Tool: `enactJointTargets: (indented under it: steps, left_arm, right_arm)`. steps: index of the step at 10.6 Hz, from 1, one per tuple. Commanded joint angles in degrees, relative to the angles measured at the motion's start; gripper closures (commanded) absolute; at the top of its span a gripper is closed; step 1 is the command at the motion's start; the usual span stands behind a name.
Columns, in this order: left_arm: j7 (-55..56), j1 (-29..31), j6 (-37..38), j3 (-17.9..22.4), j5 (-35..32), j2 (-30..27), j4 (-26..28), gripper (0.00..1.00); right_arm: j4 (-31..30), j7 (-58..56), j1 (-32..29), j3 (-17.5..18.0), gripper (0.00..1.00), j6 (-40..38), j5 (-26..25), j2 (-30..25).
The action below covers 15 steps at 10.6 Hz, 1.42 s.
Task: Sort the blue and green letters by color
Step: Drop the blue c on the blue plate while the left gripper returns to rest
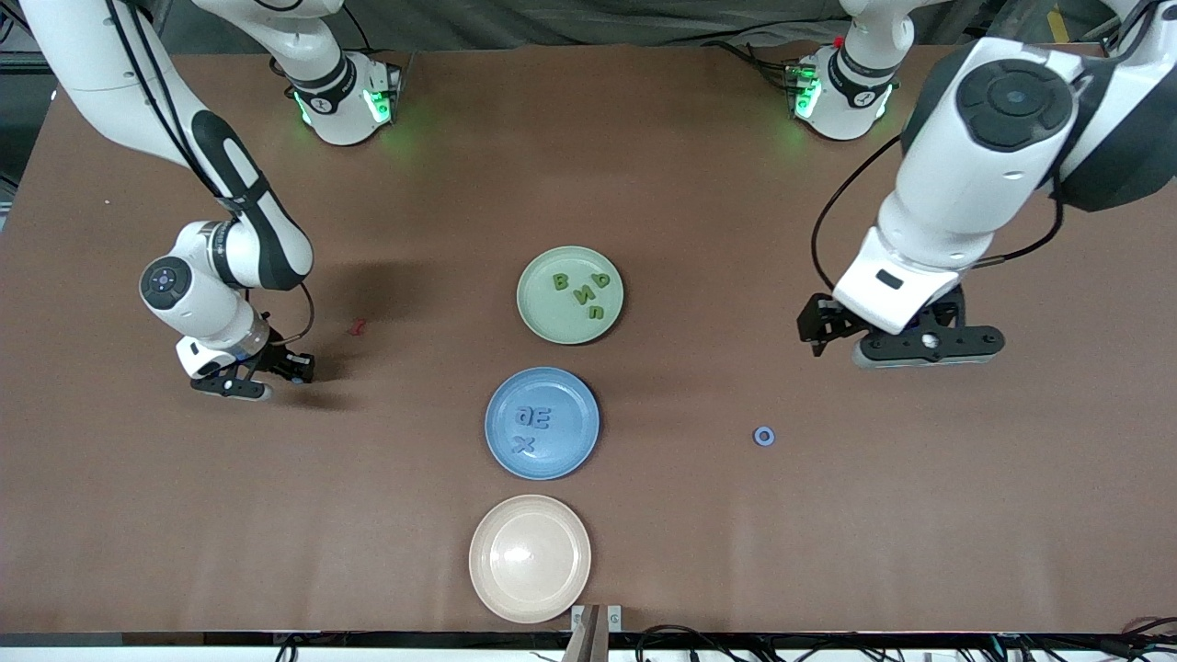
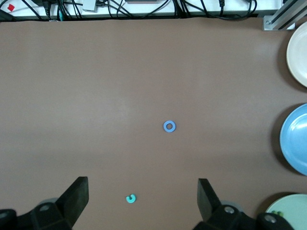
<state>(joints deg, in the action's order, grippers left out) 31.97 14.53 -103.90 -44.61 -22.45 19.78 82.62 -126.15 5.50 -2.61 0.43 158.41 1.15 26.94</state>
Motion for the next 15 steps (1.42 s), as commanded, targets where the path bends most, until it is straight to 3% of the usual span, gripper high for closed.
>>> enactJointTargets:
  steps: [1, 3, 4, 5, 9, 11, 15]
  left_arm:
    - [-11.9, 4.2, 0.9, 1.4, 5.2, -4.7, 1.8, 0.00]
    - [-16.3, -1.8, 2.7, 11.6, 9.6, -7.3, 1.7, 0.00]
    - [-19.2, -6.2, 3.1, 18.6, 13.4, -9.1, 1.9, 0.00]
    - [-23.1, -8.2, 4.1, 22.9, 15.4, -9.9, 1.8, 0.00]
    - [-30.3, -13.7, 8.4, 31.9, 16.8, -13.2, 2.4, 0.00]
    - [-37.3, -18.2, 9.2, 40.7, 22.1, -14.3, 2.5, 0.00]
    - [-40.0, -17.7, 10.8, 42.1, 24.4, -18.3, 6.5, 0.00]
  right_arm:
    - [2.1, 1.0, 0.8, 0.1, 0.82, 0.0, 0.0, 1.3]
    - [4.7, 2.1, 5.6, -2.3, 0.84, -7.5, 0.0, -1.6]
    - [7.0, 2.8, 7.3, -2.4, 0.84, -10.5, 0.0, -2.2]
    - [9.0, 3.9, 9.6, -2.4, 0.84, -11.2, 0.1, -2.4]
    - [18.3, 13.2, 20.7, -2.4, 0.84, -11.2, 2.1, -0.1]
    - [25.5, 13.8, 25.9, -2.4, 0.84, -11.1, 7.9, 4.5]
    - [36.3, 16.3, 32.7, -2.4, 0.80, -10.5, 9.0, 13.5]
